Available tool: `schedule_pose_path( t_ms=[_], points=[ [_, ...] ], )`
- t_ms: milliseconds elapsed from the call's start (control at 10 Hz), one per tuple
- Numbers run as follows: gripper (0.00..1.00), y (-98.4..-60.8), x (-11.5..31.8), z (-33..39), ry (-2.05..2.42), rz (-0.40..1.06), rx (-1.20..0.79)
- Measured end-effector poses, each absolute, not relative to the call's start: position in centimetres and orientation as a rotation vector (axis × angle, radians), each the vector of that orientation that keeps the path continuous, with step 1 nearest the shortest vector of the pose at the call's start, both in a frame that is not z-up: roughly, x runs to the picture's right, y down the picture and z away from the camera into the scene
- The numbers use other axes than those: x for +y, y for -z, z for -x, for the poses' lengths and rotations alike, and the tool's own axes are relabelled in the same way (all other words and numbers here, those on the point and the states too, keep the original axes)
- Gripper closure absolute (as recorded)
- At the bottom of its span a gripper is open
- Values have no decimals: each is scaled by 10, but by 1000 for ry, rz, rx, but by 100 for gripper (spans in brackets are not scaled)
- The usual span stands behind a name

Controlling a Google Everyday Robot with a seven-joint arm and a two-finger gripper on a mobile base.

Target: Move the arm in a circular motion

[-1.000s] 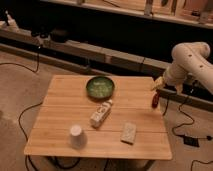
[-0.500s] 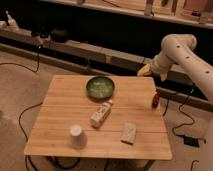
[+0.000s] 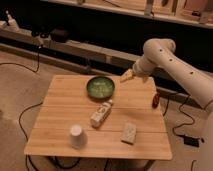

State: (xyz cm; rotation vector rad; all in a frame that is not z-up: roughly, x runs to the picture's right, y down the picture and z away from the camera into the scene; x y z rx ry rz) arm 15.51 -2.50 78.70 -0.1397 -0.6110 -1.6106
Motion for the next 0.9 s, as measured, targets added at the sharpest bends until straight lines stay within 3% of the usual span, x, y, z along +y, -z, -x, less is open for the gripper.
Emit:
schedule_pose_path(
  t_ms=[500, 900],
  points=[
    [20, -737, 49, -103, 1854, 112, -836],
    [20, -723, 86, -158, 1938, 230, -841]
  ],
)
